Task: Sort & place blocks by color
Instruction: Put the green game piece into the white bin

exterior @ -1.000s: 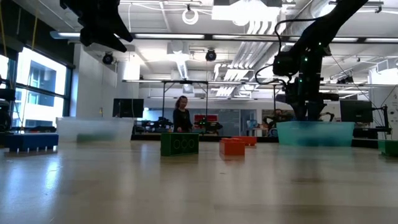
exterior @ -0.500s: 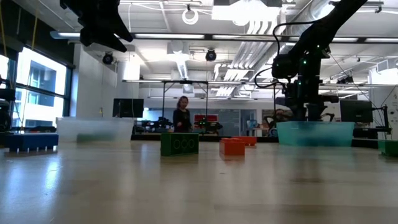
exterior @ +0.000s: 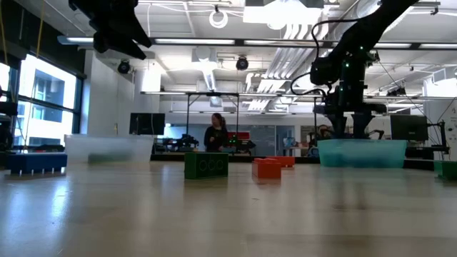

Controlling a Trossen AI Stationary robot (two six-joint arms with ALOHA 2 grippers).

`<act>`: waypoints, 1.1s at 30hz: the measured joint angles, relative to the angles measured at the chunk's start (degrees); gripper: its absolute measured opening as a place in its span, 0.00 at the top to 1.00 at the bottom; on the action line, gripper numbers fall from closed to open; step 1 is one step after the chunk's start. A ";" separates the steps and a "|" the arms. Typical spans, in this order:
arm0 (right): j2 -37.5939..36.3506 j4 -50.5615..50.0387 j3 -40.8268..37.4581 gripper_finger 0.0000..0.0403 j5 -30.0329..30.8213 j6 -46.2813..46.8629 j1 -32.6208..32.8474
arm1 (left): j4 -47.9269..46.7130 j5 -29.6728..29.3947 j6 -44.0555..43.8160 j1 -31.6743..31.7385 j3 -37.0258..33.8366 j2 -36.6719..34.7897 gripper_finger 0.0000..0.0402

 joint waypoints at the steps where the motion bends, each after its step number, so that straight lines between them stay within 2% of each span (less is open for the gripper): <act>1: 0.00 -0.94 0.81 0.45 0.02 0.00 0.11 | 0.00 0.63 -0.18 -0.02 0.00 0.00 0.43; 9: -0.74 -6.86 6.37 0.45 3.56 0.20 3.57 | -0.61 2.44 -5.32 -0.02 0.00 0.00 0.43; 14: -3.00 -8.58 7.39 0.45 2.83 3.77 6.53 | -1.35 4.75 -6.50 -0.04 0.00 0.00 0.43; 18: -5.42 -9.02 7.46 0.45 -0.43 8.92 9.70 | -1.33 5.52 -8.09 -0.04 0.00 -0.01 0.43; 25: -8.40 -8.76 7.48 0.45 -3.38 16.94 18.55 | -1.33 5.48 -7.96 -0.04 0.00 0.00 0.43; 33: -8.74 -8.02 7.48 0.45 -0.95 25.60 30.12 | -1.33 5.45 -7.77 -0.04 0.00 0.00 0.43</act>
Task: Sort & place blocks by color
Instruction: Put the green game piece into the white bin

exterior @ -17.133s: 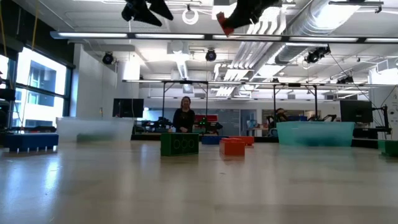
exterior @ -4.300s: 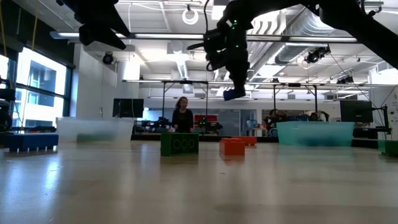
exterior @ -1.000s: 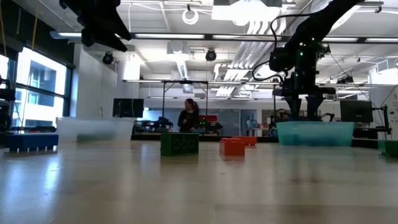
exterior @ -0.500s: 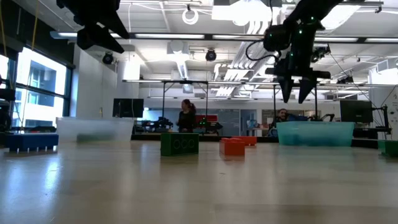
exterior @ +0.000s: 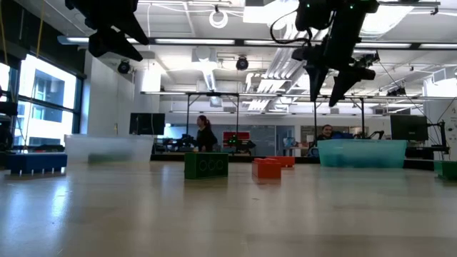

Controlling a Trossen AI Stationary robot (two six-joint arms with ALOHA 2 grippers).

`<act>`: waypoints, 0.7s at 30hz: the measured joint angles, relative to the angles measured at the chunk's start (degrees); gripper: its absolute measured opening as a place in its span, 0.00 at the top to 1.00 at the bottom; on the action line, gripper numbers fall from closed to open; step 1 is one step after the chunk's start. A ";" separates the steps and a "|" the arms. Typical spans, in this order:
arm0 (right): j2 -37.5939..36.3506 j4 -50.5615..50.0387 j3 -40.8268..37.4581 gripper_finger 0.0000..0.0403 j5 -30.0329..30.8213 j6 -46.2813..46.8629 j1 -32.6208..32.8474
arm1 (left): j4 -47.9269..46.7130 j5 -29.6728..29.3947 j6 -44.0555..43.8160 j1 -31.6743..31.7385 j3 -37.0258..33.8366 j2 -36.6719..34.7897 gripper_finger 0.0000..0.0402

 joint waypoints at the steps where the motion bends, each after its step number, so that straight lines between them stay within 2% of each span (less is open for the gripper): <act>1: 0.00 0.13 0.00 0.45 0.49 1.03 1.34 | 0.00 0.03 -0.05 0.00 0.00 0.00 0.43; 8: 0.00 0.13 0.00 0.45 2.92 6.02 8.14 | -1.75 5.16 -1.12 0.00 0.00 0.00 0.43; 16: 0.00 0.11 0.00 0.45 4.56 7.60 11.43 | -11.90 6.69 -17.12 -0.02 0.00 0.00 0.43; 21: 0.00 0.11 0.00 0.45 5.27 7.60 11.60 | -14.26 5.65 -20.26 -0.02 0.00 0.00 0.43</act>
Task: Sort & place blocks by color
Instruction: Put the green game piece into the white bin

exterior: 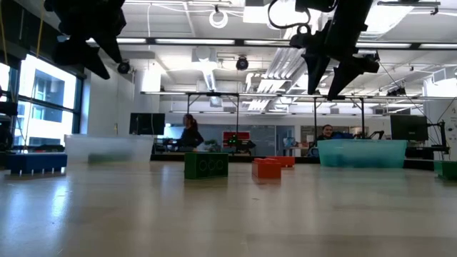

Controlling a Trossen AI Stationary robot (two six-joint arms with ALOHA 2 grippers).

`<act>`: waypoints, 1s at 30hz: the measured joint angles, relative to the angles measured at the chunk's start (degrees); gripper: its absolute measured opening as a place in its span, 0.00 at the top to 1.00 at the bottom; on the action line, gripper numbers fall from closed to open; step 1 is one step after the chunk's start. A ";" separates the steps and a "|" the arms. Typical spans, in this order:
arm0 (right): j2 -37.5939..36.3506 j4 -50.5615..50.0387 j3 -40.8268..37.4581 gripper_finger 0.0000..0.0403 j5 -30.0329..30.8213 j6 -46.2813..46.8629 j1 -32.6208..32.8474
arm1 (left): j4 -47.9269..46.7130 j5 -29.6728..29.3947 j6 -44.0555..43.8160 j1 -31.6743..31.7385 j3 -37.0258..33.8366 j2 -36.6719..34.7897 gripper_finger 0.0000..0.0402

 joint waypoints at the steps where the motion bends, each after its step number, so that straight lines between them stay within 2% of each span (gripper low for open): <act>1: 0.00 0.00 0.00 0.45 -0.83 0.00 -0.02 | 0.05 -0.08 -0.39 0.00 0.00 -0.01 0.43; 8: 0.20 2.50 -0.32 0.45 -7.85 -3.69 0.00 | 0.05 -0.13 -2.07 -1.70 0.00 0.08 0.43; 12: 0.40 7.11 -0.50 0.45 -8.23 -8.27 0.18 | 0.09 -0.17 -3.75 -3.88 -0.02 1.63 0.43; 16: 0.54 14.54 -0.50 0.45 -8.06 -17.80 1.12 | 1.38 -0.32 -6.09 -5.64 -0.02 3.88 0.43; 21: 0.59 19.20 -0.50 0.45 -7.20 -22.53 1.66 | 7.97 -0.64 -9.25 -6.91 -0.02 7.77 0.43; 30: 0.61 19.26 -0.50 0.45 -4.64 -27.40 0.32 | 25.25 1.52 -11.64 -6.88 -0.02 15.80 0.43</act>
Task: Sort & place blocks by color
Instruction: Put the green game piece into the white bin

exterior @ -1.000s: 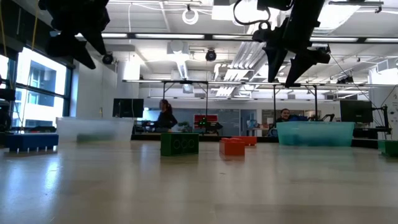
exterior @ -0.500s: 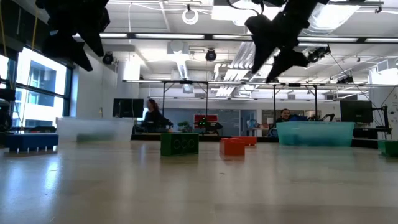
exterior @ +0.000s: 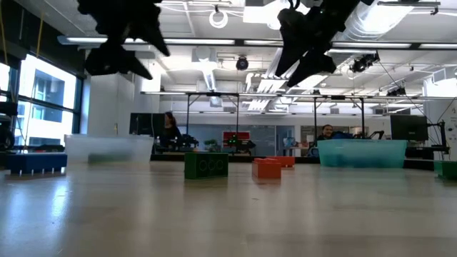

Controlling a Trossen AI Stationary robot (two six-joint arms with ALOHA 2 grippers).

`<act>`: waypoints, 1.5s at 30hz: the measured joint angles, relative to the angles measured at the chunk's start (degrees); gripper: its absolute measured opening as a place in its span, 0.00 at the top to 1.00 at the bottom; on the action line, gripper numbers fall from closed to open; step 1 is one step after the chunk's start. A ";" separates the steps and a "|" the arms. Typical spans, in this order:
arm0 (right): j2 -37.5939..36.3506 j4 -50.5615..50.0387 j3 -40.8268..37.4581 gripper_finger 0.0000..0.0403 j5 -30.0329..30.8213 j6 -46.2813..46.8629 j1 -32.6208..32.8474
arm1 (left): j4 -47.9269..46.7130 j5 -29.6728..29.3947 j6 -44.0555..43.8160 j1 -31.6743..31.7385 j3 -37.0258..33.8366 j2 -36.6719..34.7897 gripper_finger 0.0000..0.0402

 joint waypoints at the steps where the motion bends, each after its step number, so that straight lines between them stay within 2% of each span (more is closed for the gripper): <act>1: 0.00 0.00 0.00 0.45 0.00 -0.36 -0.28 | 1.87 0.74 -0.29 0.00 0.00 0.84 0.43; 6: 0.00 0.01 0.00 0.45 -1.06 -1.11 -1.65 | 9.75 3.41 -1.30 -0.01 0.00 3.78 0.43; 12: 0.00 0.00 0.00 0.45 -1.67 -2.02 -1.99 | 18.56 3.97 -1.91 0.00 0.09 4.44 0.43; 21: 0.00 -0.15 0.00 0.45 -1.79 -3.28 -1.99 | 13.85 3.20 0.57 0.00 8.28 4.49 0.43; 28: 0.00 -0.24 0.00 0.45 -1.14 -3.31 -1.99 | 1.36 -1.80 2.21 -0.38 11.80 5.88 0.43; 34: 0.00 -0.37 0.00 0.45 -1.11 -3.31 -1.99 | 2.00 -8.22 2.23 -3.42 11.79 11.20 0.43; 45: 0.00 -0.44 0.00 0.45 -1.07 -3.31 -1.99 | 5.48 -14.96 1.85 -7.12 11.78 21.12 0.43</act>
